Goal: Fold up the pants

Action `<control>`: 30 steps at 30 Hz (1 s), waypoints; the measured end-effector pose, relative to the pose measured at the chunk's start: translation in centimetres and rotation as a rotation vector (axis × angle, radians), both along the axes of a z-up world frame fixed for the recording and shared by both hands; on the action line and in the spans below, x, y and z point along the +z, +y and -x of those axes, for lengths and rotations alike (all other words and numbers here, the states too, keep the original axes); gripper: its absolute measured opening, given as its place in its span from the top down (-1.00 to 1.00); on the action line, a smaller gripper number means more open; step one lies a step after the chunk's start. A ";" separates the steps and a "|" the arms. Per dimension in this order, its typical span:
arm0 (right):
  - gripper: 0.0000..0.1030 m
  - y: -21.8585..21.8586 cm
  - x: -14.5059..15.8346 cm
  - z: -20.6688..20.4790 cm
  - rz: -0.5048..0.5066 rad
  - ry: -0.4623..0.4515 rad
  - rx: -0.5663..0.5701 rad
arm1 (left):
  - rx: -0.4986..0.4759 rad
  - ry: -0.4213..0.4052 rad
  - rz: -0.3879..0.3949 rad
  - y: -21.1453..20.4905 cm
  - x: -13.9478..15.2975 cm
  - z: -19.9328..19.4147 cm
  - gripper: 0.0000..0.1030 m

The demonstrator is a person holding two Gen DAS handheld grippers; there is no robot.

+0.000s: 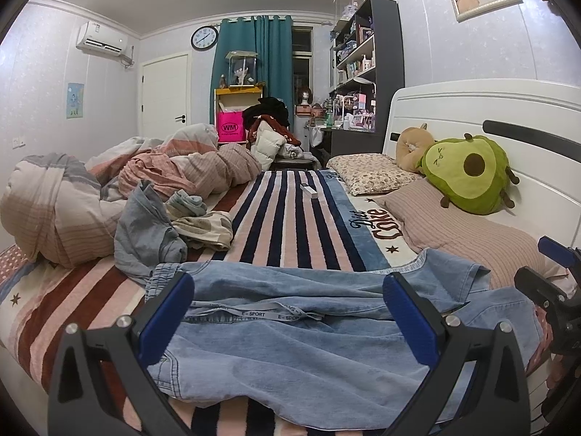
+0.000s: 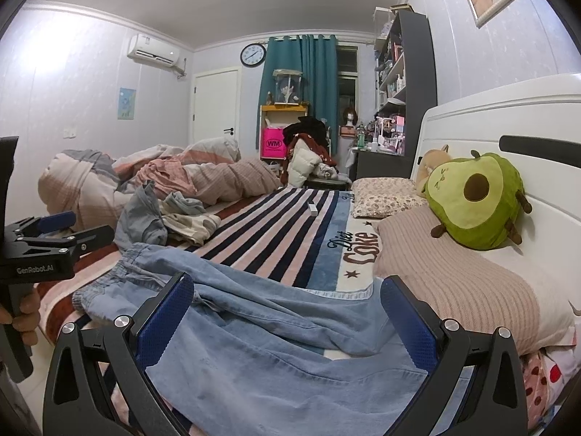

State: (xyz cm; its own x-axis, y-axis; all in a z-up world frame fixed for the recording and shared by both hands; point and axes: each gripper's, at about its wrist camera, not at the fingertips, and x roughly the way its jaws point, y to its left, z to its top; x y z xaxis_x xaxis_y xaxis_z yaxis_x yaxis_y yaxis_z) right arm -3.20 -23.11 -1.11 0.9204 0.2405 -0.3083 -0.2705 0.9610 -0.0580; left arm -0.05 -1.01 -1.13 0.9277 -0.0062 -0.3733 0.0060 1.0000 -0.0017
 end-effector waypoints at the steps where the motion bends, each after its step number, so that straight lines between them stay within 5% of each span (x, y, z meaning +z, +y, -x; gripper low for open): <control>1: -0.99 0.0 0.0 0.0 0.000 0.000 -0.001 | 0.000 0.000 0.000 0.0 0.0 0.0 -0.99; 14: -0.99 -0.4 0.1 0.4 -0.076 0.006 -0.010 | -0.036 0.008 0.037 1.1 -0.5 -0.1 -0.99; 21: -0.84 -2.0 -3.2 -0.6 -0.081 0.170 -0.022 | -0.042 0.106 0.116 5.2 -3.8 -1.0 -0.99; 30: -0.71 -5.8 -12.6 -1.4 -0.102 0.498 -0.130 | 0.099 0.352 0.218 13.1 -14.0 -1.5 -0.98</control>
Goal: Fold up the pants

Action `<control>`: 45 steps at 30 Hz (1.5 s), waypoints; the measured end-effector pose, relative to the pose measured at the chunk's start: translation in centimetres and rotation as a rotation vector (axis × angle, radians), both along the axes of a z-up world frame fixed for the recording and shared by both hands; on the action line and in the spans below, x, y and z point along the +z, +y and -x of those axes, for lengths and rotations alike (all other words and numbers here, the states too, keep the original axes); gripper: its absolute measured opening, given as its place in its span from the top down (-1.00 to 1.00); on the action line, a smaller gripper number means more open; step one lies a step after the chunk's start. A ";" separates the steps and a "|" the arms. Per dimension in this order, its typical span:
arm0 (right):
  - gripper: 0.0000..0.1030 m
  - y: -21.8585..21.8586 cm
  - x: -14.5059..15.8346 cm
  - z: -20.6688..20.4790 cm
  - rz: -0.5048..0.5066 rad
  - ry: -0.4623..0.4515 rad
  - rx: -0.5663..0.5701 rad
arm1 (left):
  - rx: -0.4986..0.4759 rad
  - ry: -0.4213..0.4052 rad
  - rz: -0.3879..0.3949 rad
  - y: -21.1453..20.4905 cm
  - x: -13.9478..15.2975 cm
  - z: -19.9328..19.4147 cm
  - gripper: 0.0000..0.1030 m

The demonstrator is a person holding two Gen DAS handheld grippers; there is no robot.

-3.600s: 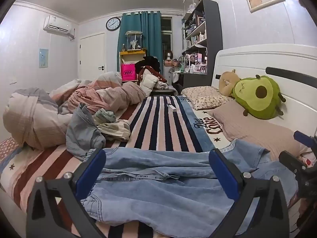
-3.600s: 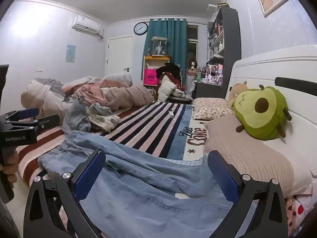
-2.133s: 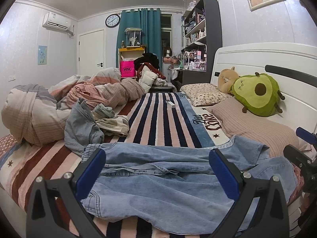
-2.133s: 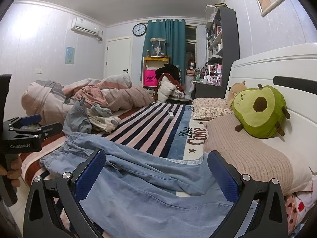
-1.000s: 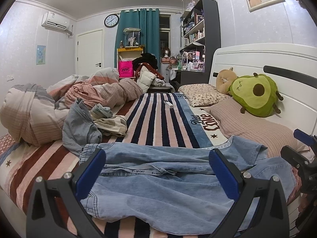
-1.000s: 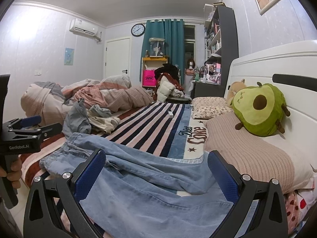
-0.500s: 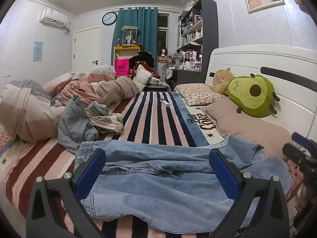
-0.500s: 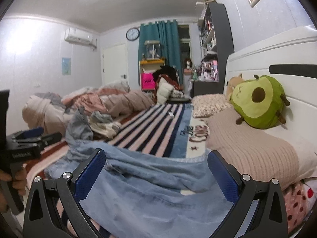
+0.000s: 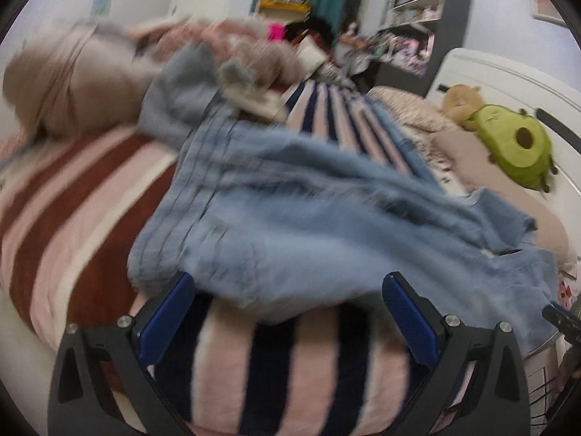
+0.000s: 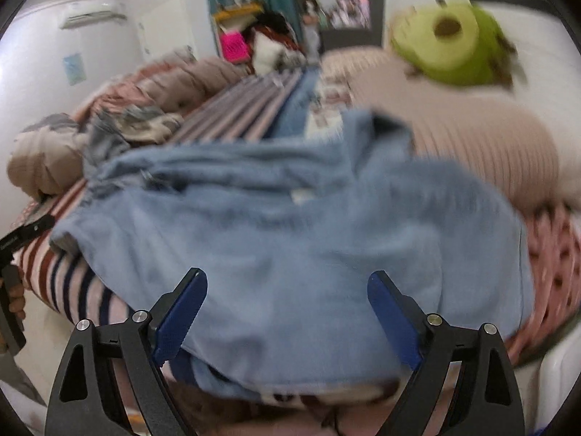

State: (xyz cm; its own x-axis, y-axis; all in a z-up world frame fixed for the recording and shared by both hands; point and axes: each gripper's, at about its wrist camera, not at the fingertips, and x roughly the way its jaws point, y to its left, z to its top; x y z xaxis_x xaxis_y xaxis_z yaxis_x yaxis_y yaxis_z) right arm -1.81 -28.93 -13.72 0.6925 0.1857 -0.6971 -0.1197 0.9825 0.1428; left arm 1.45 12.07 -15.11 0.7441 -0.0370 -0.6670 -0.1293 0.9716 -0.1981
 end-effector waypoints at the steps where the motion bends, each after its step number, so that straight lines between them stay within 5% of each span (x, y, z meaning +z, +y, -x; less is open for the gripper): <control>1: -0.71 -0.4 -0.7 0.1 -0.005 0.021 -0.013 | 0.012 0.017 0.012 0.7 -0.6 0.0 -0.98; 13: -0.69 -5.7 -4.5 1.9 -0.113 0.224 -0.193 | -0.010 0.042 0.216 3.8 -3.8 -0.9 -0.98; 19: -0.69 -6.4 -4.4 2.6 -0.182 0.217 -0.202 | -0.129 -0.027 0.396 3.9 -3.1 -2.3 -0.98; 26: -0.72 -8.6 -4.7 4.0 -0.295 0.223 -0.252 | -0.183 -0.054 0.505 5.1 -2.1 -2.5 -0.98; 35: -0.83 -7.8 -5.4 2.5 -0.533 0.234 -0.191 | -0.064 0.054 0.509 5.5 -4.5 -4.8 -0.94; 37: -0.82 -7.9 -5.6 2.8 -0.583 0.227 -0.196 | -0.022 0.068 0.451 5.1 -4.5 -5.0 -0.36; 40: -0.63 -7.8 -6.6 3.1 -0.672 0.263 -0.219 | 0.009 0.095 0.395 5.1 -4.3 -5.1 0.21; 43: 0.12 -7.2 -8.2 3.2 -0.749 0.321 -0.211 | 0.023 0.073 0.372 5.3 -3.6 -4.6 0.60; 45: 0.57 -7.0 -7.7 2.9 -0.691 0.297 -0.231 | 0.041 0.050 0.377 5.9 -3.0 -3.9 0.70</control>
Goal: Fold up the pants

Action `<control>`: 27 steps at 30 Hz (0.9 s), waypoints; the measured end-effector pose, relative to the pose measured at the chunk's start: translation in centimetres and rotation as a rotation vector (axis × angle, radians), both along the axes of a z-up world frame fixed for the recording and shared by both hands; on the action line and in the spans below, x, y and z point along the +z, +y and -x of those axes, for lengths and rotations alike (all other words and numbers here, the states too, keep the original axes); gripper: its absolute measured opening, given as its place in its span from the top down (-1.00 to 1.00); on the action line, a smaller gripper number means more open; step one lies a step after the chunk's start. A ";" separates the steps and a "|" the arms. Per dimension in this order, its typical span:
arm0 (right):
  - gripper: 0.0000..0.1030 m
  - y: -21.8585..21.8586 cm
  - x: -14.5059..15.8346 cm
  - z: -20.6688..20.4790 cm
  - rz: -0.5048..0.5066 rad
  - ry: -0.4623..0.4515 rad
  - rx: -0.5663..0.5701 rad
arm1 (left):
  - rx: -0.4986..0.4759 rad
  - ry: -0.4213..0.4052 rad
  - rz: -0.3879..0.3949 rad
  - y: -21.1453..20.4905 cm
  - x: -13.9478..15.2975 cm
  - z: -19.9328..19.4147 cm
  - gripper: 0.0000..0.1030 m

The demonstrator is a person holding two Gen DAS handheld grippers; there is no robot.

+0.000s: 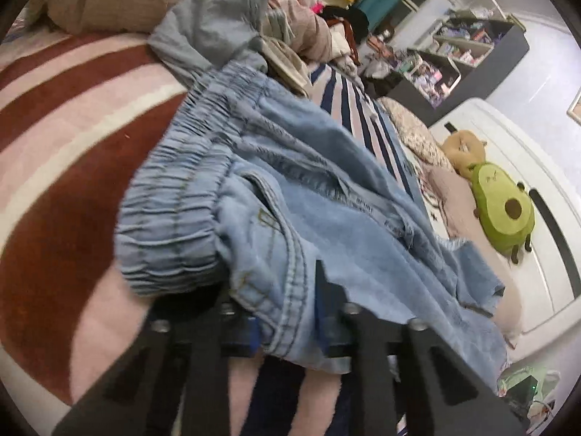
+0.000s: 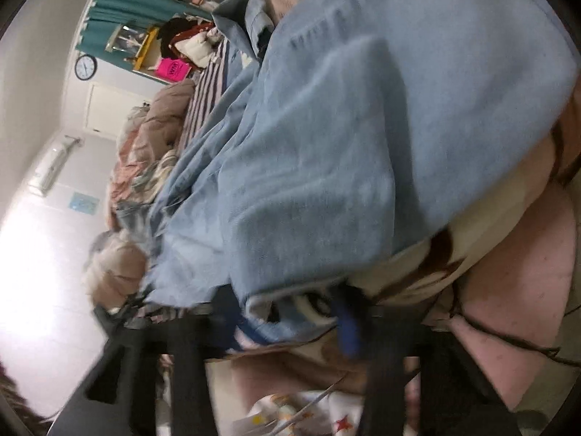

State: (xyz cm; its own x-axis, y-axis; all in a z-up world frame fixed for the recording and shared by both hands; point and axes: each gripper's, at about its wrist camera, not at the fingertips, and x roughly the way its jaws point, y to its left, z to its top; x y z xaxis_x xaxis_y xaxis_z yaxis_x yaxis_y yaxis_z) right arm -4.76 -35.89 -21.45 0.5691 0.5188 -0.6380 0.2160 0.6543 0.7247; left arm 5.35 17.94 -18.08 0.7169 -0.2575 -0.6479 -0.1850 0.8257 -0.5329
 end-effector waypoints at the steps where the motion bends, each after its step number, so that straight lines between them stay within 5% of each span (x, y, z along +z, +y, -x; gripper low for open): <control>1: 0.75 0.0 0.7 -0.2 0.048 -0.027 -0.013 | 0.012 -0.013 -0.010 0.3 0.5 0.4 0.73; 7: 0.92 0.9 6.9 -1.9 0.202 -0.250 0.016 | 0.045 -0.083 -0.080 1.6 4.1 3.5 0.79; 16: 0.94 2.4 11.4 -3.2 0.251 -0.382 0.104 | 0.073 -0.068 -0.196 2.4 7.1 7.2 0.79; 27: 0.97 5.0 14.8 -10.0 0.445 -0.470 0.168 | -0.004 -0.109 -0.298 1.6 11.2 0.2 0.79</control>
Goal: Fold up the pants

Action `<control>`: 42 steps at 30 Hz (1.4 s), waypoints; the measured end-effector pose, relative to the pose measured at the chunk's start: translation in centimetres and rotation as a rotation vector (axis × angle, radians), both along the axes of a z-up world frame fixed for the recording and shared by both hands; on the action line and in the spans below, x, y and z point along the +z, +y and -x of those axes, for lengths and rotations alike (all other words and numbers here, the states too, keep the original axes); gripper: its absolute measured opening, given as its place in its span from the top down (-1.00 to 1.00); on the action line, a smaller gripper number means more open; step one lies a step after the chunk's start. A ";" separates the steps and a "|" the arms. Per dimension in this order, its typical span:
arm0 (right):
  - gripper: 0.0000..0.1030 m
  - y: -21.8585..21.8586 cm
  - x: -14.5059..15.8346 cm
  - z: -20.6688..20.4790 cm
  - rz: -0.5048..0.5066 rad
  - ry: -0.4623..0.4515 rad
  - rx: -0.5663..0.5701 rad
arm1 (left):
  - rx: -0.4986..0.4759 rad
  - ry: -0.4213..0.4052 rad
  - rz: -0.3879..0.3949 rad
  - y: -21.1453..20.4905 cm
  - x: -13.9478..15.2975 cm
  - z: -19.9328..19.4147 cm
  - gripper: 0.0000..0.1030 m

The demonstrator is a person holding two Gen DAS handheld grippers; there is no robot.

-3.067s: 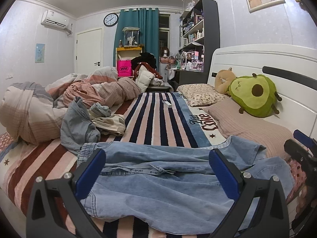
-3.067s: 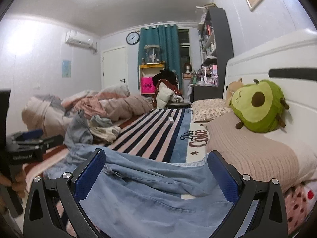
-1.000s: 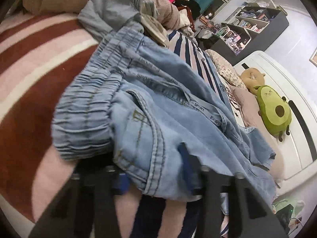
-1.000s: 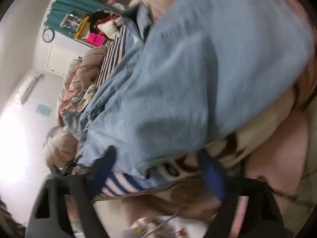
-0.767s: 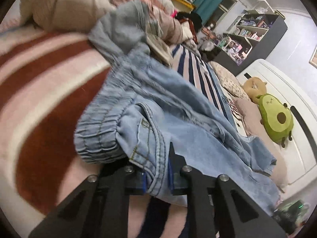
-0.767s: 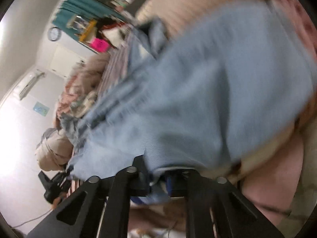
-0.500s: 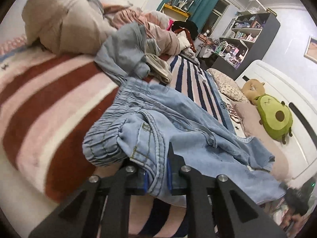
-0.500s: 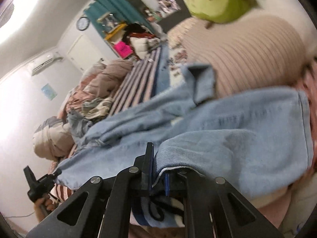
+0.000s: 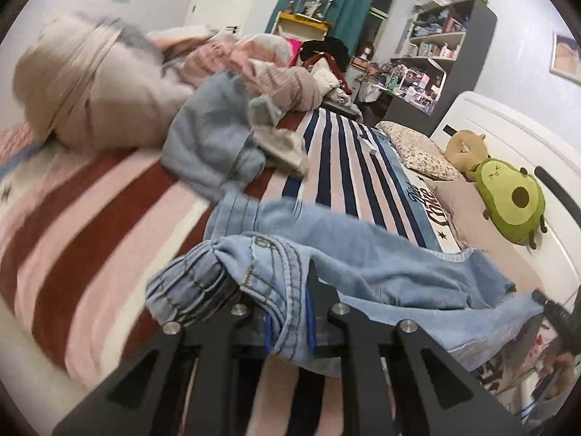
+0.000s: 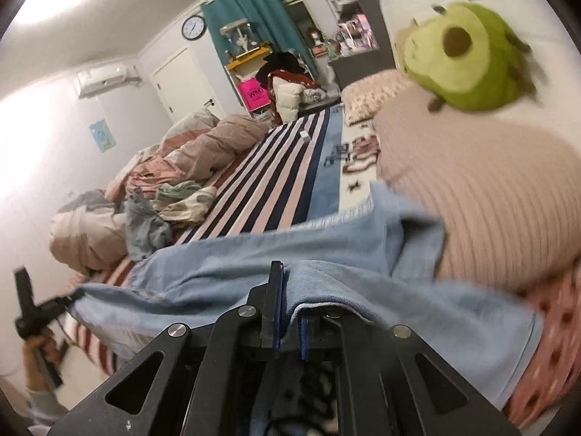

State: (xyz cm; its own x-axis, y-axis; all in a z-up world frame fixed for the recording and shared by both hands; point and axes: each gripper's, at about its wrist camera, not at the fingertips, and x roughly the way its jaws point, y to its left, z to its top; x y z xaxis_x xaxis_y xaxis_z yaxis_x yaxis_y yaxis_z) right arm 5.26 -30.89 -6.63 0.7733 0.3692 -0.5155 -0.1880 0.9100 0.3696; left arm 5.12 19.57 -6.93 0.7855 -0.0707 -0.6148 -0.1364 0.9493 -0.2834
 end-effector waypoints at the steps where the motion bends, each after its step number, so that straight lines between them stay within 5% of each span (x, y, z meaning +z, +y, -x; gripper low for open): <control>1: 0.97 0.1 0.3 -0.8 0.008 0.004 0.003 | -0.010 0.002 -0.011 -0.1 0.4 -1.3 0.79; 9: 0.97 0.8 1.0 -11.0 0.163 0.107 0.027 | -0.042 0.079 -0.083 0.2 -0.3 -12.4 0.75; 17: 0.93 2.8 -2.9 -19.0 0.328 0.244 0.073 | -0.030 0.201 -0.146 -0.4 -4.7 -20.4 0.61; 18: 0.89 3.0 -3.3 -19.4 0.347 0.257 0.083 | -0.030 0.207 -0.149 -0.5 -5.2 -21.0 0.49; 21: 0.28 3.6 -4.3 -20.0 0.356 0.301 0.133 | -0.063 0.195 -0.141 -0.8 -5.3 -22.1 -0.23; 25: 0.00 3.5 -2.7 -19.1 0.306 0.300 0.179 | -0.111 0.141 -0.103 -0.7 -3.2 -21.1 -0.58; 27: -0.23 3.3 -1.1 -18.0 0.286 0.290 0.217 | -0.197 0.104 -0.031 -0.7 -1.8 -20.0 -0.81; 29: -0.57 3.4 0.6 -16.6 0.304 0.269 0.251 | -0.275 0.065 0.019 -0.3 -0.2 -18.6 -0.84; 35: -0.66 3.0 3.0 -10.2 0.403 0.224 0.256 | -0.230 0.040 -0.112 -0.8 2.9 -13.6 -0.86; 42: -0.66 3.9 -2.8 -4.7 0.392 0.226 0.306 | -0.170 0.059 -0.126 -2.7 -0.6 -9.4 -0.86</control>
State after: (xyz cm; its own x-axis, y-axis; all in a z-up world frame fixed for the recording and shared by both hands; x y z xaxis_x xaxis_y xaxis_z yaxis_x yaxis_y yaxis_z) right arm 9.96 -27.01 -9.46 0.5147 0.3065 -0.8007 -0.4214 0.9038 0.0751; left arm 14.53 16.85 -7.49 0.7311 -0.1186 -0.6719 0.0156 0.9874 -0.1574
